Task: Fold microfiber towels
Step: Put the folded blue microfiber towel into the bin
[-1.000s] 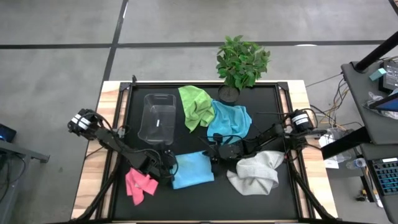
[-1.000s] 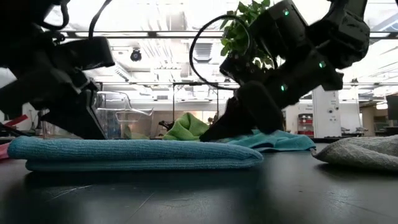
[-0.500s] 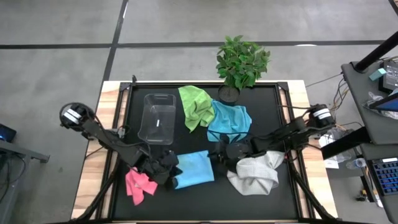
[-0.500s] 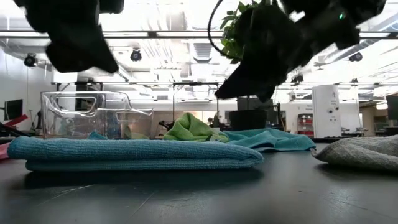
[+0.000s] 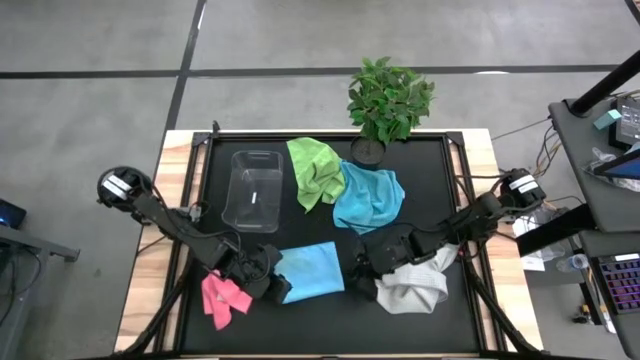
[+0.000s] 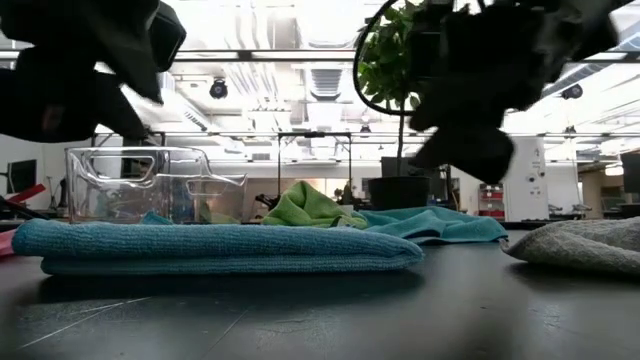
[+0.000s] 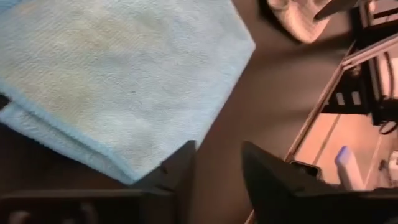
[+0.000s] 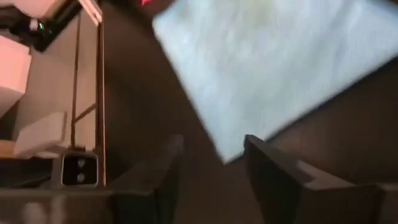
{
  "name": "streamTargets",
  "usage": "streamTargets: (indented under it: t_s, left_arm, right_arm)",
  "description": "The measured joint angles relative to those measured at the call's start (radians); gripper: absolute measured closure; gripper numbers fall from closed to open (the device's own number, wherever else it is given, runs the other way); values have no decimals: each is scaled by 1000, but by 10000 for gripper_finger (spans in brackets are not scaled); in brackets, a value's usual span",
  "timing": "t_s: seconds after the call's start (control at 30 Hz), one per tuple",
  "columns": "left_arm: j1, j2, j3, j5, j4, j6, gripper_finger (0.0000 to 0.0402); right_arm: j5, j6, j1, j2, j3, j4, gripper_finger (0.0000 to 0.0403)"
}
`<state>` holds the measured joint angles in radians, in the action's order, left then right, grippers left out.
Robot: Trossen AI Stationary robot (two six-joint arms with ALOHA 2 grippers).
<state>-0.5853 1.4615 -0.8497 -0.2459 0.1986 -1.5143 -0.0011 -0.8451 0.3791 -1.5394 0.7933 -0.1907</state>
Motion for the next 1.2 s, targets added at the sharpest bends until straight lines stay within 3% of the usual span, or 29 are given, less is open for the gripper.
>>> streamTargets:
  t_s: [0.23,0.37,0.6,0.9,1.2]
  left_arm:
    - [-26,43,8,-1,14,-97,126]
    - [-30,76,20,-36,26,-139,79]
    - [-31,88,72,-60,29,-184,76]
    - [-30,89,83,-96,27,-193,80]
    - [-26,90,118,-156,-18,-209,80]
  right_arm:
    - [64,-114,20,0,2,125,162]
    - [160,-160,7,0,2,211,154]
    - [196,-178,-14,-36,2,213,156]
    - [203,-153,-46,-132,3,27,154]
    - [204,-109,-63,-183,63,29,154]
